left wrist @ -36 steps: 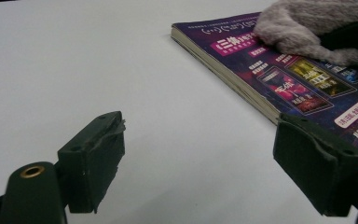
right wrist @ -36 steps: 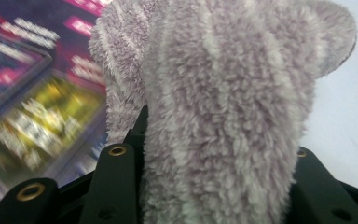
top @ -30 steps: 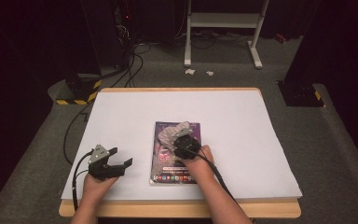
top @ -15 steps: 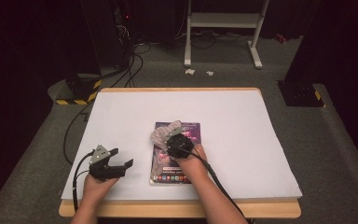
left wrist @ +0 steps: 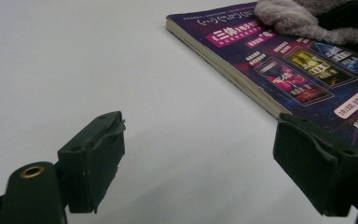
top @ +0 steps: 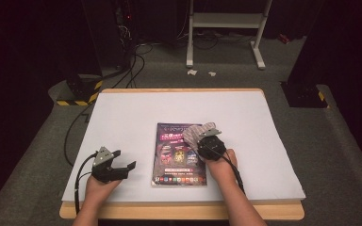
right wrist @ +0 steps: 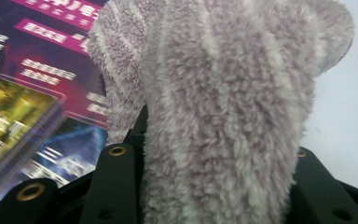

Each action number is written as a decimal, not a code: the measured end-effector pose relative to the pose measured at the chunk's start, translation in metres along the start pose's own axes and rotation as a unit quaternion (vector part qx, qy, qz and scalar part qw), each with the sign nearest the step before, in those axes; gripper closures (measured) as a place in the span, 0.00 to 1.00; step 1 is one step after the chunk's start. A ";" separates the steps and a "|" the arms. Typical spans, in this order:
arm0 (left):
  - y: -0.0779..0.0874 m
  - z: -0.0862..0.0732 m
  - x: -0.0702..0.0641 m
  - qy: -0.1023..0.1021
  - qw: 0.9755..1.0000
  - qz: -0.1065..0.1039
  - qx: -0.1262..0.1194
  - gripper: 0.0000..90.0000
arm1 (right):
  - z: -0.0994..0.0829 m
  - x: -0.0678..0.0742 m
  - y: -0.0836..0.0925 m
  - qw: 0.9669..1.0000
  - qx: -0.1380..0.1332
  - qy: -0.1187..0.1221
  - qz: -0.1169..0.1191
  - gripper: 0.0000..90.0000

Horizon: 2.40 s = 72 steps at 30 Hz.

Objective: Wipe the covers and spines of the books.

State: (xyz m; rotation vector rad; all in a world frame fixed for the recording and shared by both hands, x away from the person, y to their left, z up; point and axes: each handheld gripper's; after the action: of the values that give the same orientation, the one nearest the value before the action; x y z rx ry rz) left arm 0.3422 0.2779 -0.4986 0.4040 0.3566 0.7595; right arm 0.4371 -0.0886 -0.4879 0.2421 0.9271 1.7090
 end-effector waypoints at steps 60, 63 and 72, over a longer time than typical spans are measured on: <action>0.001 0.003 0.000 -0.003 1.000 -0.012 -0.008 0.19 | 0.088 0.094 -0.048 0.998 -0.016 0.040 0.036 0.65; 0.001 0.002 0.001 -0.002 1.000 -0.011 -0.008 0.19 | 0.094 0.105 -0.047 0.998 -0.016 0.055 0.041 0.65; 0.001 0.001 -0.001 -0.005 1.000 -0.011 -0.003 0.19 | 0.083 0.078 -0.048 0.998 -0.010 0.053 0.021 0.64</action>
State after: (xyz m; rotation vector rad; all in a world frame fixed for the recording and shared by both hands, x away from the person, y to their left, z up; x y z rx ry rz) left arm 0.3420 0.2776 -0.4971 0.3981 0.3490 0.7362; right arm 0.4925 0.0214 -0.4877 0.1591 0.9876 1.7823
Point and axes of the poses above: each handheld gripper's, and its own axes: y roughly backward along the jaws, z roughly out of its top, x roughly to its left, and after that the axes turned 12 degrees about -z, right-handed
